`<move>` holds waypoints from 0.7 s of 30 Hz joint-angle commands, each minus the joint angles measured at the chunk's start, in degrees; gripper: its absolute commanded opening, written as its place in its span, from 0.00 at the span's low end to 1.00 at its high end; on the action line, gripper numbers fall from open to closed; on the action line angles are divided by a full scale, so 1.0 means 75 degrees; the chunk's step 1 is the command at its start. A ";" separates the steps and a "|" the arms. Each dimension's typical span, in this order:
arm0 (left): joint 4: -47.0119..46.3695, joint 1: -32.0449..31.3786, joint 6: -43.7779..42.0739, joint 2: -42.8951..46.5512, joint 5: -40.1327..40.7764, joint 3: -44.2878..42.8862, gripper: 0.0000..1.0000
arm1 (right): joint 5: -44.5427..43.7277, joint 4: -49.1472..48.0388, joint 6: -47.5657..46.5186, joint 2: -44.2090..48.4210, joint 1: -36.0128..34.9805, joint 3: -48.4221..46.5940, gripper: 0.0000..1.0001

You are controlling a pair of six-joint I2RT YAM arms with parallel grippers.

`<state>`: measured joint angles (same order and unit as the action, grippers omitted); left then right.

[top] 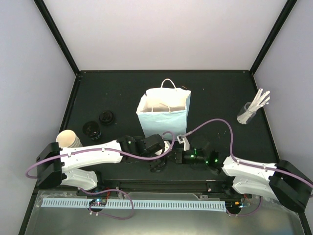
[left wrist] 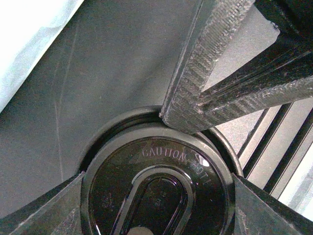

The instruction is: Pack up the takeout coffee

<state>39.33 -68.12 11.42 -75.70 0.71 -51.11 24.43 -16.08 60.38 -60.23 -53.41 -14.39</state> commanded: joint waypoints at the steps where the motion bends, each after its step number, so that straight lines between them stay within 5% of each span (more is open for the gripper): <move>1: -0.0174 -0.0111 0.0236 -0.0590 -0.0707 0.0502 0.69 | -0.0399 0.3181 -0.0158 -0.1250 -0.0419 0.0781 0.01; 11: 0.0012 -0.0117 0.0337 -0.0520 -0.0529 0.0310 0.69 | -0.1303 0.5087 -0.0956 0.0988 -0.0381 -0.1126 0.01; 21: 0.0482 -0.0104 0.0518 -0.0588 -0.0052 -0.0541 0.68 | -0.3060 0.6950 -0.1901 0.1314 -0.0289 -0.2562 0.01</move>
<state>37.08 -68.40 13.69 -77.32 0.67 -52.90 9.87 26.89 49.89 -52.21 -55.83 -29.52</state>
